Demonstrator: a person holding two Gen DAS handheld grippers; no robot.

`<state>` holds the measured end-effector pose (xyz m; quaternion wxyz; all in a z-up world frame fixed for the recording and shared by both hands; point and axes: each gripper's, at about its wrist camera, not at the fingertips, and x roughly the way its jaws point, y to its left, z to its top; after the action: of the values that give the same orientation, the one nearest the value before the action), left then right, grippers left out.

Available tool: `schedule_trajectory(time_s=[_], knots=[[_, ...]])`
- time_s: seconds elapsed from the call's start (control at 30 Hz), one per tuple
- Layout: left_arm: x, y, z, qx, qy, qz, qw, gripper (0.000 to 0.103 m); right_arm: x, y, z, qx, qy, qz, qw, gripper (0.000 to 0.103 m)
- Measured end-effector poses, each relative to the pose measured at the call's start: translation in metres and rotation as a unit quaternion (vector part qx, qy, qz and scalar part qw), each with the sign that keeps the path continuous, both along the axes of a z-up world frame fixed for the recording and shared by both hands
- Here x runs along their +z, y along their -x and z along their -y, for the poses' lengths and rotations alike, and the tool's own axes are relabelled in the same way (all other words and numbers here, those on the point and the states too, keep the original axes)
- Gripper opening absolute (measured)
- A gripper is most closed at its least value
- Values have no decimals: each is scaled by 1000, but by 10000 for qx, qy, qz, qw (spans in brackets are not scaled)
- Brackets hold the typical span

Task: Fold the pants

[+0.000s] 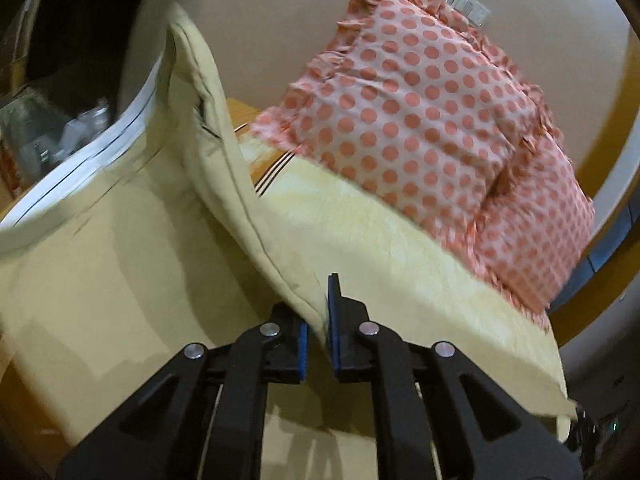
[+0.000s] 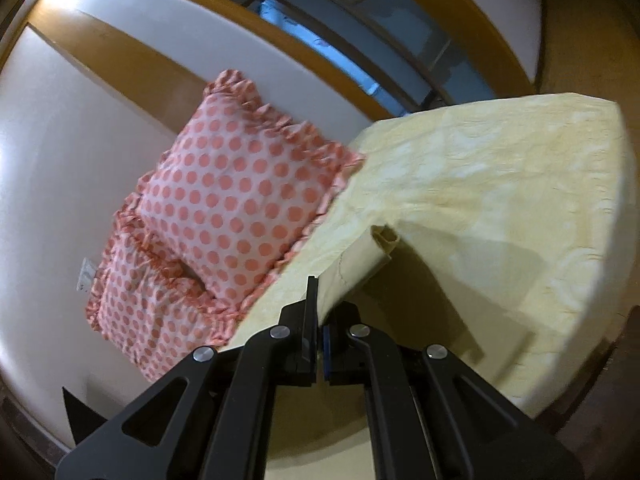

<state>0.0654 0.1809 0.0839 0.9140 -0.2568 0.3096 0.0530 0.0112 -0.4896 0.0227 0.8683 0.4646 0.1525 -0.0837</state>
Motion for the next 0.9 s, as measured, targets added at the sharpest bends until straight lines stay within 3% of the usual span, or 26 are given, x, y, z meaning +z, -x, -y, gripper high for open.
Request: schedule_trajectory(time_s=[0.1,0.2,0.47,0.6,0.63,0.7,0.73,0.77,0.83,0.9], knots=[[-27,52,2,115,19,-302,9995,8,-17,14,3,-114,-89,-246,9996,2],[-43,70,6,105,112,-469,9988,8,-30,25,7,-196,-192,-391,9989,2],[-58,81,7,-35,174,-446,9988,8,-49,41,8,-282,-320,-537,9976,2],[-62,80,5,-122,188,-432,9988,11,-42,43,0,-319,82,-784,9964,2],[-62,81,6,-177,141,-406,9989,12,-38,45,-1,-397,202,-834,9955,8],[-60,87,6,-187,74,-299,9994,27,-27,53,-2,-716,568,-860,9921,35],[-57,92,7,-178,32,-186,9997,44,-24,55,-2,-891,728,-899,9893,63],[-55,96,7,-121,-23,-100,9999,59,-22,58,-1,-1135,953,-943,9845,69],[-51,103,6,9,-139,21,9999,70,-26,54,1,-1123,1029,-1006,9832,69],[-50,109,2,93,-111,97,9998,71,-28,50,-9,-1143,1348,-1021,9789,69]])
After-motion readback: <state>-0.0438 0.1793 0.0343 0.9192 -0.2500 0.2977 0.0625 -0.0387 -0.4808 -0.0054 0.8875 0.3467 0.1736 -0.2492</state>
